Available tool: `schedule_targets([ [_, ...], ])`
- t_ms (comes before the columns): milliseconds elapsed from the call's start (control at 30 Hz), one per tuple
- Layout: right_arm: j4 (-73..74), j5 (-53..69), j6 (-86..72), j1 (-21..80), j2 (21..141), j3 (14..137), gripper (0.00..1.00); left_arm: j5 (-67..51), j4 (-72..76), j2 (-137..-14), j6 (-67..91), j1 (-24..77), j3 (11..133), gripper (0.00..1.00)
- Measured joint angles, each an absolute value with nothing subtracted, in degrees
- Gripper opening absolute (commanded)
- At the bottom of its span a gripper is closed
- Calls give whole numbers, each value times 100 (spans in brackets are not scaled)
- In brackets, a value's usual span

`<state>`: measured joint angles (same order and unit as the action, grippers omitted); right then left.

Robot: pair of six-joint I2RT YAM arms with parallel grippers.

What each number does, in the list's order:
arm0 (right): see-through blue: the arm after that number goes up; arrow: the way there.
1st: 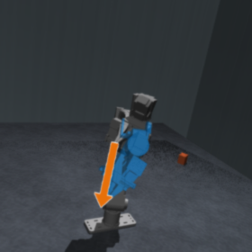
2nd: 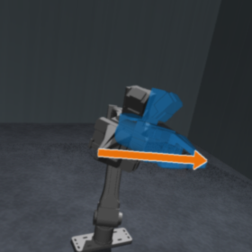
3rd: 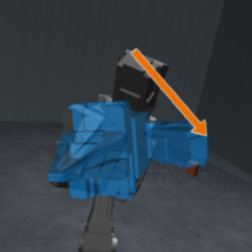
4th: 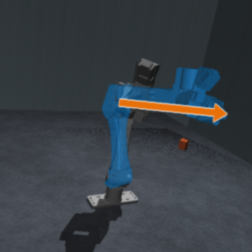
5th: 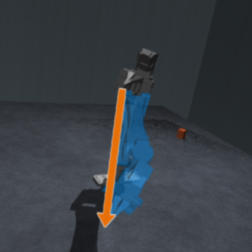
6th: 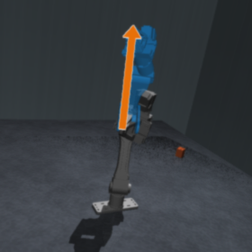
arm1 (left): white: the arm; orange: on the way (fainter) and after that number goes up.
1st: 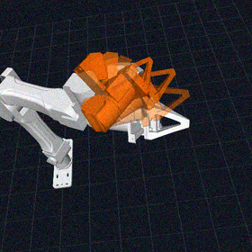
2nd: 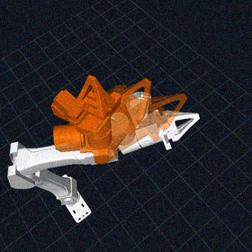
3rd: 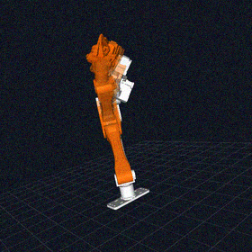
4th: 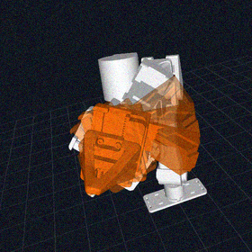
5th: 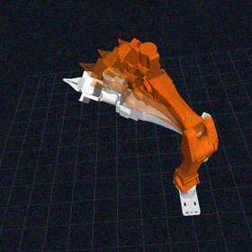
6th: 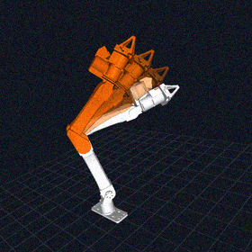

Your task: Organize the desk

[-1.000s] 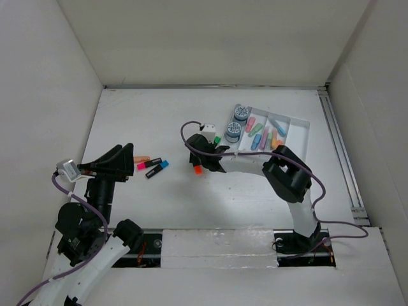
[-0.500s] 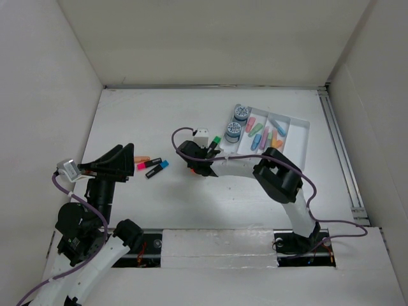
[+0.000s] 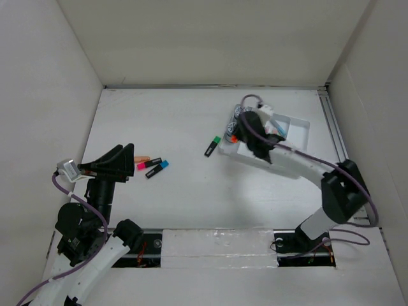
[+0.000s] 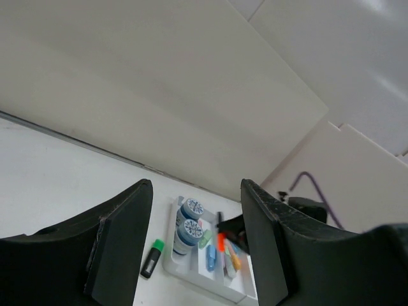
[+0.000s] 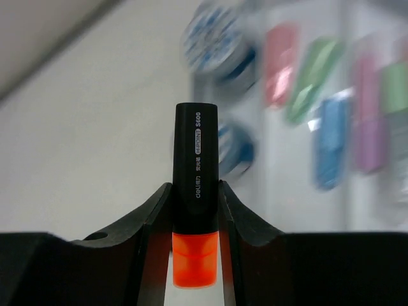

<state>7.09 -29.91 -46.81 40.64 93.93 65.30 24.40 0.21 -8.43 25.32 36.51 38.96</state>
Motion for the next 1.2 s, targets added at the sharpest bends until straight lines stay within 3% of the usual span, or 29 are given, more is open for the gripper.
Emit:
schedule_targets([
  [233, -156, -1796, -5343, 495, 7830, 4676, 0, 2440, 21, -838, 2534, 3651, 3896, 53],
  [433, -582, 193, -5756, -1197, 7771, 3662, 5, 2438, 21, -838, 2532, 3651, 3896, 53],
  [633, -1343, 1678, -6141, -1959, 8289, 3413, 29, 2440, 21, -838, 2532, 3651, 3896, 53],
  [667, -1406, 1789, -6167, -1970, 8313, 3369, 43, 2440, 21, -838, 2534, 3651, 3896, 53],
  [767, -1470, 1959, -6237, -1964, 8235, 3291, 64, 2440, 21, -838, 2534, 3651, 3896, 53],
  [900, -1457, 1774, -6257, -1876, 7765, 3284, 73, 2440, 21, -838, 2532, 3651, 3896, 53],
  [967, -1468, 1614, -6243, -1726, 7459, 3284, 68, 2440, 21, -838, 2534, 3651, 3896, 53],
  [1033, -1433, 1219, -6165, -1396, 7155, 3284, 52, 2438, 21, -838, 2532, 3651, 3896, 53],
  [1067, -1437, 1011, -6132, -1170, 7015, 3284, 20, 2440, 21, -838, 2534, 3651, 3896, 53],
  [1100, -1446, 751, -6055, -845, 6886, 3288, 8, 2440, 21, -838, 2532, 3651, 3896, 53],
  [1133, -1455, 552, -6034, -521, 6799, 3301, 0, 2438, 21, -840, 2532, 3651, 3896, 53],
  [1200, -1374, 71, -5872, 593, 6783, 3474, 0, 2440, 21, -840, 2534, 3651, 3896, 53],
])
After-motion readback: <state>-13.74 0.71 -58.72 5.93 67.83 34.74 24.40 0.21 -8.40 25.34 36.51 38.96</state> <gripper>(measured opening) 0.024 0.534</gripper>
